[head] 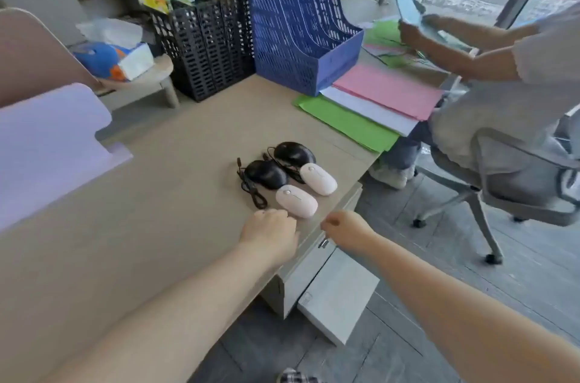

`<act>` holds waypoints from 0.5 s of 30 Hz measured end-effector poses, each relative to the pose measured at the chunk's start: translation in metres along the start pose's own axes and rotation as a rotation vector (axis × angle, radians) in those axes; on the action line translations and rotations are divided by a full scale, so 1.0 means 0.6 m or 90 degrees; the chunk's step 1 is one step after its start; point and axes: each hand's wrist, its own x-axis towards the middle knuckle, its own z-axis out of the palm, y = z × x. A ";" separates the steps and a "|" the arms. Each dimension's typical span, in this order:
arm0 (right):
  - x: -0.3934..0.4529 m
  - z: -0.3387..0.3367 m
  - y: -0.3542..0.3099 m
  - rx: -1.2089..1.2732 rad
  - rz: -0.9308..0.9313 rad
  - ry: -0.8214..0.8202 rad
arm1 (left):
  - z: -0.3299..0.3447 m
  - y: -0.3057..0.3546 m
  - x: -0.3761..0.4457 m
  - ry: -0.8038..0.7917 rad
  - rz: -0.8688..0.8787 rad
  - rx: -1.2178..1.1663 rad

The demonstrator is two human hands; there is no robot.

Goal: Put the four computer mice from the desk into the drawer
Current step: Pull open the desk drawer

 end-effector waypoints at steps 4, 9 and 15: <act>0.023 0.043 0.085 0.017 0.028 -0.008 | 0.074 0.027 0.034 0.052 0.069 -0.011; 0.088 0.111 0.176 0.039 0.026 0.008 | 0.165 0.021 0.083 0.163 0.080 -0.073; 0.150 0.167 0.213 0.171 0.009 0.029 | 0.220 0.011 0.087 0.224 0.080 -0.063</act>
